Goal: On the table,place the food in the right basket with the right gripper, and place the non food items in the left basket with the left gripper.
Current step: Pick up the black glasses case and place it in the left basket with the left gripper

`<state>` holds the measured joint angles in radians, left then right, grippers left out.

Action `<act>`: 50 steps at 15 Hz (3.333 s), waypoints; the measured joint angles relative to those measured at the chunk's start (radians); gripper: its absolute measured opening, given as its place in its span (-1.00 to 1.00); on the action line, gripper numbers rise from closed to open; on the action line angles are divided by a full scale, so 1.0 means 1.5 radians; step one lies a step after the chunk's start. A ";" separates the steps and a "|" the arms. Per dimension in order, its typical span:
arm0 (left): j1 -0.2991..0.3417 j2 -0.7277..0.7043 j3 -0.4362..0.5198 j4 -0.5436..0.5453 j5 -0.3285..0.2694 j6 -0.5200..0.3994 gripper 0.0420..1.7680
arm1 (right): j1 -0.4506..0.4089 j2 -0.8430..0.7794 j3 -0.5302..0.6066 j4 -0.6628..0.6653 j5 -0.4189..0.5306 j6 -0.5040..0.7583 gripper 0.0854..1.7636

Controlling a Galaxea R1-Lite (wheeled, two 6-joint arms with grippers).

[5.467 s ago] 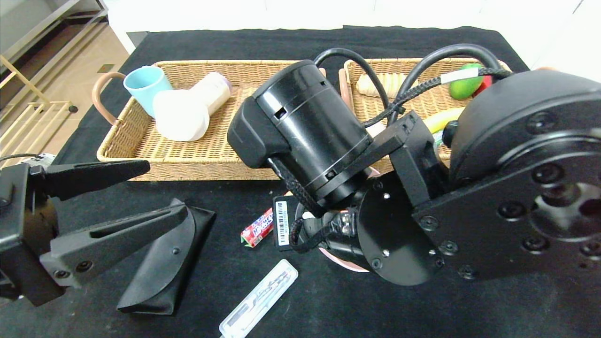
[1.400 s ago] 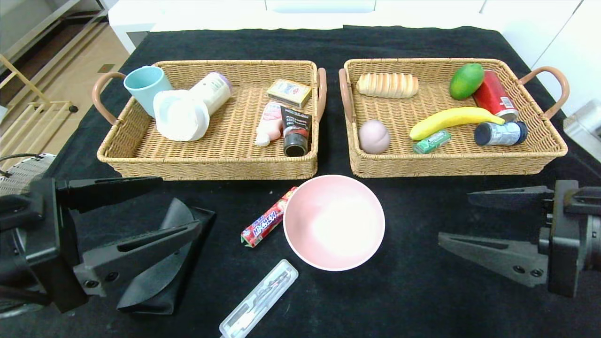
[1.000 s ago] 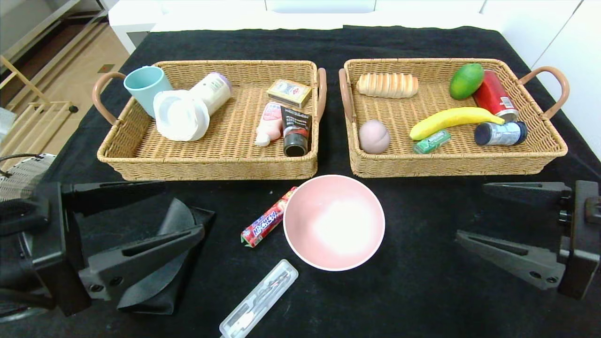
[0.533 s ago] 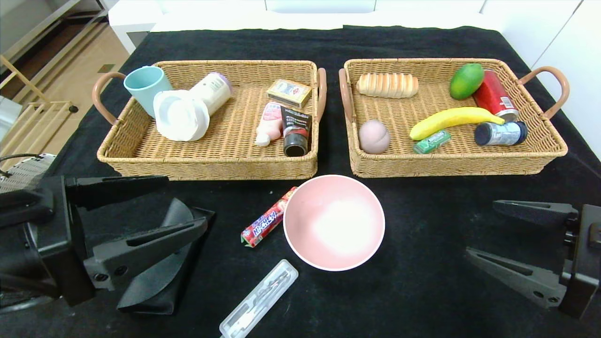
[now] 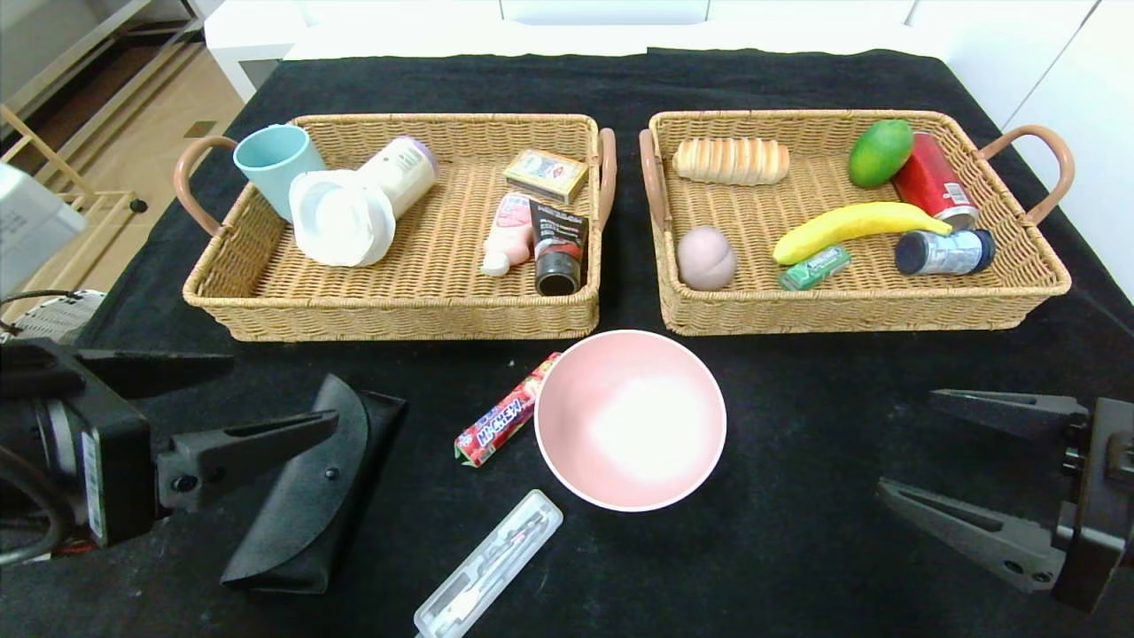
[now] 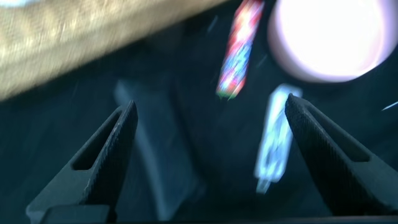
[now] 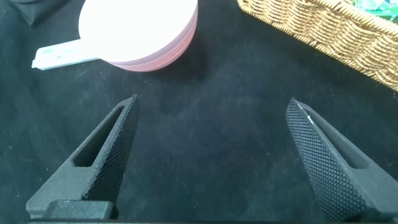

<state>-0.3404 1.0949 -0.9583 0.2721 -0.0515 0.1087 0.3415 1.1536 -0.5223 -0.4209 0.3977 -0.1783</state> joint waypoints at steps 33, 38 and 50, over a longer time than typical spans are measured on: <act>0.030 0.249 0.017 0.059 0.134 -0.060 0.48 | -0.001 -0.015 0.007 -0.001 0.000 0.000 0.94; 0.029 0.250 0.027 0.056 0.134 -0.059 -0.11 | -0.001 -0.012 0.007 -0.001 0.000 0.000 0.94; 0.029 0.254 0.031 0.059 0.134 -0.058 -0.12 | 0.000 -0.008 0.010 -0.001 0.000 -0.001 0.94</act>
<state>-0.2977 1.4760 -0.9111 0.3606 0.1491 0.0211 0.3411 1.1419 -0.5079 -0.4219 0.3979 -0.1794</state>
